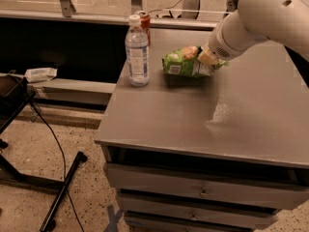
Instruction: Move green rice chip bag near blue plastic bottle
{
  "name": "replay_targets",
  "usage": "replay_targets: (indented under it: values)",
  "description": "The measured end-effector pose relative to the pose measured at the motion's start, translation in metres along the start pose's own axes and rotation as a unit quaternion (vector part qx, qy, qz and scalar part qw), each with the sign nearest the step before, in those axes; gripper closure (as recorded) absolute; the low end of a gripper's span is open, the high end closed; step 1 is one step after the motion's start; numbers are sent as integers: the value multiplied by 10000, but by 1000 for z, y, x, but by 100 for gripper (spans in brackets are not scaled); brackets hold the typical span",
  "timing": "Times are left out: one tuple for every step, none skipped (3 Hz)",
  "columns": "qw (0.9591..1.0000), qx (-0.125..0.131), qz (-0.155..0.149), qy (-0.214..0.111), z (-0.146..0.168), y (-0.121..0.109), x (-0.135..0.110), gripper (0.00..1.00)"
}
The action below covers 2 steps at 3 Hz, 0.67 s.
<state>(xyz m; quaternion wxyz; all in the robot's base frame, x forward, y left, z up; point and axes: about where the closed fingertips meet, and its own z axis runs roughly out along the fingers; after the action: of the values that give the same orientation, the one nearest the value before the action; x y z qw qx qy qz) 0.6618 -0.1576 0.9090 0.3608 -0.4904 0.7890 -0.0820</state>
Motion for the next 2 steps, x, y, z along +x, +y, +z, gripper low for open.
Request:
replay_targets:
  values:
    - [9999,-48,33,-93,4,5,-8,100]
    - [9999,-46,24,-92,3,5,-9,83]
